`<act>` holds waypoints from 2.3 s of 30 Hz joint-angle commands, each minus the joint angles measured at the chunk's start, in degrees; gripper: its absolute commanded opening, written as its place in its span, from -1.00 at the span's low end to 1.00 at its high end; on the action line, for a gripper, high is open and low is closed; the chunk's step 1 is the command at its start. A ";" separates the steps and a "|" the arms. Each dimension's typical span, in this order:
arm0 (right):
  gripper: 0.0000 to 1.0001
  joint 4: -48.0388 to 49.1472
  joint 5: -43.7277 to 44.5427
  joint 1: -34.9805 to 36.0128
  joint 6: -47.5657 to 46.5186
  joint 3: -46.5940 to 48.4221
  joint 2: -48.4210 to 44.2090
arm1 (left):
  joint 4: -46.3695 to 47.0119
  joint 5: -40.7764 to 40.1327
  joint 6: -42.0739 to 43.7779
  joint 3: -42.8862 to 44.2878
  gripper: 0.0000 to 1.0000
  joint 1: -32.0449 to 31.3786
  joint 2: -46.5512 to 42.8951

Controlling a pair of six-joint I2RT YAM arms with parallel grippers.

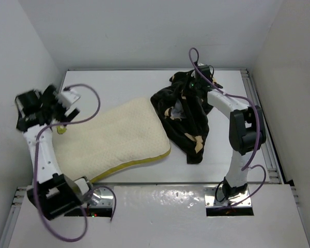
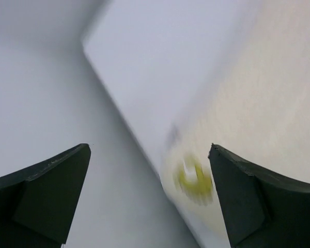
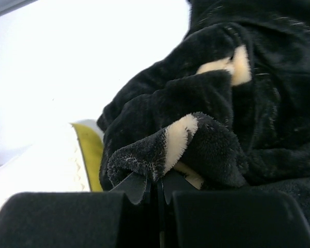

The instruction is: Put the pillow into the pillowcase

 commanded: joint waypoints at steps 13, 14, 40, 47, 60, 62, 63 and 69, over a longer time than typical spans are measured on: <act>-1.00 1.57 -4.38 0.63 -2.55 -0.33 -1.78 | -3.76 -2.92 -22.21 37.70 0.99 -41.38 48.07; -1.00 1.40 -4.12 0.72 -2.73 -0.68 -1.95 | -10.57 -1.96 -19.93 42.60 0.99 -41.48 50.53; -1.00 0.16 4.59 5.29 4.39 4.24 -0.19 | -6.71 6.78 -24.00 33.86 -1.00 -55.18 43.25; -1.00 -1.24 3.71 6.79 0.96 0.91 -7.74 | 6.64 -0.26 -40.44 32.98 -1.00 -58.88 47.91; -1.00 -12.93 -2.79 8.98 -5.54 -7.98 -16.11 | 22.75 -14.69 -63.22 38.07 -1.00 -54.66 53.10; -1.00 -15.30 -5.43 10.56 -6.95 -7.72 -15.58 | 23.63 -15.48 -65.07 40.09 -1.00 -54.57 54.24; -1.00 -16.09 -6.05 11.18 -7.91 -7.46 -15.40 | 23.90 -16.09 -66.47 40.88 -1.00 -54.57 54.68; -0.96 -20.05 -6.85 12.42 -8.53 -10.16 -18.11 | 26.36 -16.54 -77.99 41.95 -1.00 -50.62 57.75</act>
